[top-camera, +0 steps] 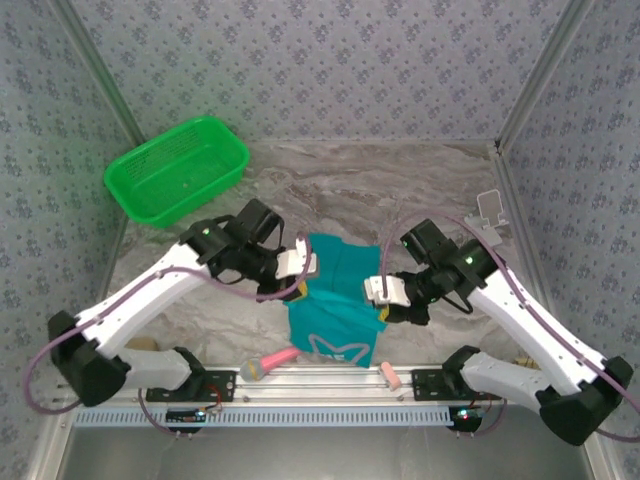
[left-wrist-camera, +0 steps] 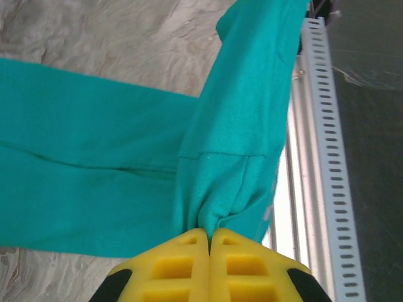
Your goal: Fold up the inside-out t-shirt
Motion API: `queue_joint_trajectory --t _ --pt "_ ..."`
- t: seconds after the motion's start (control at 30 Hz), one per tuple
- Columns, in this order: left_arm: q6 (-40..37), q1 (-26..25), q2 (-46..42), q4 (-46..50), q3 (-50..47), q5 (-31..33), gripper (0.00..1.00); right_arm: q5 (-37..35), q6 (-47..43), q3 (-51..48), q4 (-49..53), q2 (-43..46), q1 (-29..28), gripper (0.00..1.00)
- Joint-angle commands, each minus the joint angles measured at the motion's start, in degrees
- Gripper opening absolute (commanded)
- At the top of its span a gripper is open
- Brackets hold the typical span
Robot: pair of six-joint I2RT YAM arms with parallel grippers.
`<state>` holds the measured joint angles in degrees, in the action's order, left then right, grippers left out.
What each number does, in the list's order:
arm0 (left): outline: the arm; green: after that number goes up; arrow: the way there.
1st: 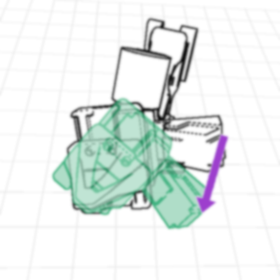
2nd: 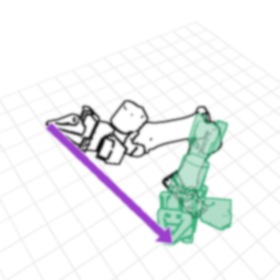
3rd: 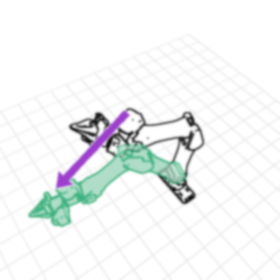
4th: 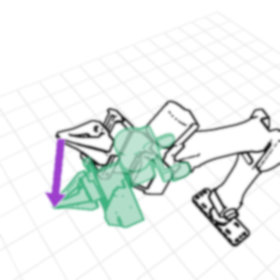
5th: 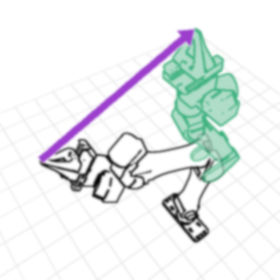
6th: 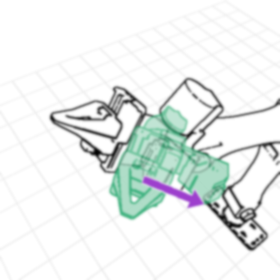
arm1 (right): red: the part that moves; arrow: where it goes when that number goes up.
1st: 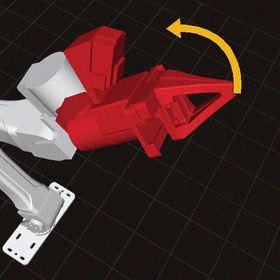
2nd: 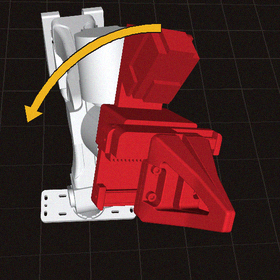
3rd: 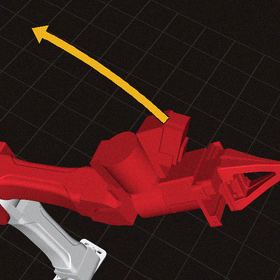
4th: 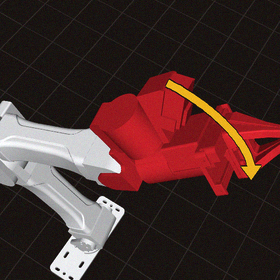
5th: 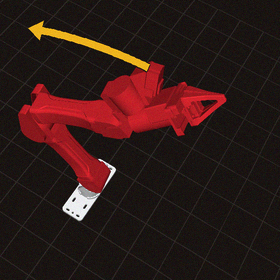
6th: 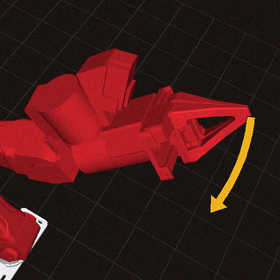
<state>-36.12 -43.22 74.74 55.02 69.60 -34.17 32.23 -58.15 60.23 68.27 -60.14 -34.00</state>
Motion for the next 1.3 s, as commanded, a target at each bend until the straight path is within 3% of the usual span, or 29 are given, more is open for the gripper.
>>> queue_joint_trajectory --t 0.0,0.33,0.6,0.63,0.7,0.73,0.77,0.8,0.83,0.9,0.93,0.97,1.07,1.17,1.27 --pt "-4.9 2.1 3.5 0.6 2.4 -4.1 0.00 4.3 -1.1 -1.0 -0.6 -1.3 3.8 0.00" --pt "-10.2 7.0 17.3 6.0 16.0 -5.7 0.00 2.4 3.4 4.3 -2.1 -11.2 13.0 0.00" --pt "-12.1 13.8 31.7 6.9 26.2 -9.3 0.00 8.9 8.9 9.0 -10.6 -22.7 22.0 0.00" --pt "-12.1 14.3 33.7 6.9 27.7 -9.8 0.01 8.4 9.5 10.1 -11.2 -24.3 22.3 0.00" --pt "-10.5 15.3 38.3 5.2 31.1 -11.4 0.13 6.0 10.5 11.0 -13.7 -28.0 22.6 0.00" --pt "-9.2 15.6 40.3 3.9 32.4 -11.5 0.20 5.2 11.0 11.0 -15.8 -29.8 22.8 0.07" --pt "-7.7 16.1 42.6 1.9 33.5 -11.1 0.42 3.8 13.0 10.5 -20.1 -32.2 22.9 0.17" --pt "-3.5 16.8 44.2 -2.8 33.5 -9.4 0.99 2.1 16.0 10.6 -23.5 -35.2 23.2 0.23" --pt "1.4 17.7 45.7 -6.5 33.8 -8.1 1.00 0.1 18.8 11.7 -25.6 -37.7 23.1 0.34" --pt "9.6 20.7 47.4 -12.7 34.8 -10.4 0.99 -8.4 27.6 12.8 -30.5 -41.4 22.7 0.44" --pt "15.5 21.8 47.0 -16.5 34.5 -9.1 1.00 -10.9 27.6 12.6 -31.1 -41.4 22.2 0.91" --pt "21.4 22.7 45.7 -21.0 33.5 -5.8 0.99 -14.3 28.5 11.5 -33.4 -40.4 21.4 0.99" --pt "28.5 23.6 39.0 -29.3 28.0 1.3 0.99 -18.7 35.2 6.2 -43.4 -33.9 22.1 0.99" --pt "33.5 23.4 32.1 -34.3 20.9 3.4 0.99 -29.4 39.9 0.5 -54.0 -25.1 21.6 1.00" --pt "43.0 23.2 27.0 -39.7 11.4 6.1 1.00 -41.4 47.4 -2.4 -56.2 -17.6 20.9 1.00"
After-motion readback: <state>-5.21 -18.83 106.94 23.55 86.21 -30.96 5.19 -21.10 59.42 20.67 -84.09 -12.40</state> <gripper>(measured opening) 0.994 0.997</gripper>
